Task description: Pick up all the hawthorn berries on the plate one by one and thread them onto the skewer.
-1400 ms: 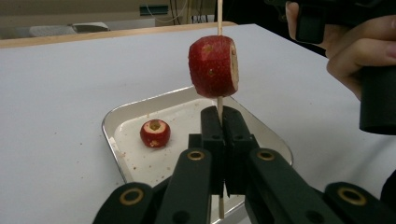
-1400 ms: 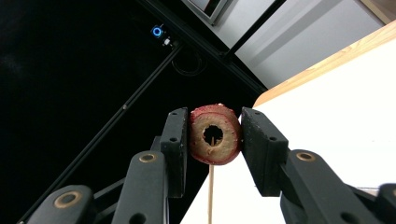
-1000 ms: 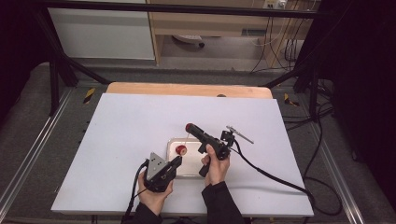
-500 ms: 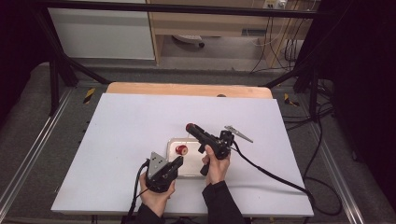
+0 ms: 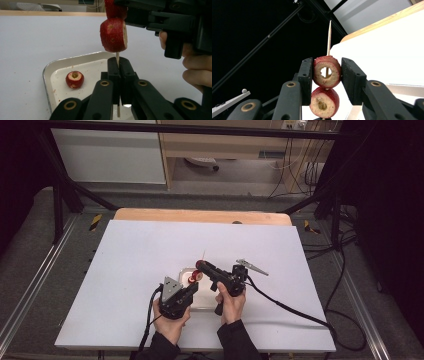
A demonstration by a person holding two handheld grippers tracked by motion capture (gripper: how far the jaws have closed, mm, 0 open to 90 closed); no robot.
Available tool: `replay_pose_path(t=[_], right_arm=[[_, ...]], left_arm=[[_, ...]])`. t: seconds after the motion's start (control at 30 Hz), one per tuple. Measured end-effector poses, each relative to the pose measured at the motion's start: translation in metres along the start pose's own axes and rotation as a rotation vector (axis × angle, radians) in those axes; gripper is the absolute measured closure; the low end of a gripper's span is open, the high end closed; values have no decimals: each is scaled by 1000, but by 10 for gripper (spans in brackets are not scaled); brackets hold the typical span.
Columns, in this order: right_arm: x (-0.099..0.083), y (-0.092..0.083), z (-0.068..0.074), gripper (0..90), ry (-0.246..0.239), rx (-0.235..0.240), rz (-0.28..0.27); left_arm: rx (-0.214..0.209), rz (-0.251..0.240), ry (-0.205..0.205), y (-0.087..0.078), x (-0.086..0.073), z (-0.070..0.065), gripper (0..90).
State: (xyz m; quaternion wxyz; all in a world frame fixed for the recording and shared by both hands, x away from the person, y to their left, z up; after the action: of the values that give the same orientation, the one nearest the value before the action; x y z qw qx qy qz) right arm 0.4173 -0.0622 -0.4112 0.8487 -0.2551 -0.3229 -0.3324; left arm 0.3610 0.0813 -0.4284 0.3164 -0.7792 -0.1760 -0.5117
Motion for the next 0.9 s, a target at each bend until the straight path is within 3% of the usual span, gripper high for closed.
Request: replay_pose_path(t=[0.1, 0.17, 0.33, 0.5, 0.6, 0.77, 0.9], right_arm=[[1, -1, 0, 600, -18, -7, -6], [4, -3, 0, 508, -44, -15, -21], [9, -11, -1, 354, -161, -53, -8], [9, -12, -8, 239, -293, -110, 75], [8, -10, -13, 199, -361, -157, 150], [9, 2, -13, 174, -469, -210, 286], [10, 18, -7, 196, -544, -251, 393]], left_arm=[[-21, 13, 7, -3, 1, 2, 884], [-27, 36, 34, -8, 1, 5, 884], [-27, 105, 99, -30, -4, 23, 883], [-8, 165, 143, -57, -13, 44, 883], [-4, 185, 136, -73, -17, 57, 882], [3, 271, 123, -92, -27, 75, 882], [-8, 281, 117, -99, -32, 81, 882]])
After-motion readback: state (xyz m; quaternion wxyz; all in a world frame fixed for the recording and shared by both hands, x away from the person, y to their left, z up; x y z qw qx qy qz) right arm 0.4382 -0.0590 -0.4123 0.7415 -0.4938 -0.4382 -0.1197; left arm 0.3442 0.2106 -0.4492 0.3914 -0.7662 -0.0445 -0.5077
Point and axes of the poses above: each handheld gripper's, and its own axes: y roughly forward along the jaws, x roughly out of its top, z roughly to its left, the point moved 4 cm from there along y, roughly forward along the jaws, and after that the axes turned 14 degrees about -x, right-handed, at the moved point
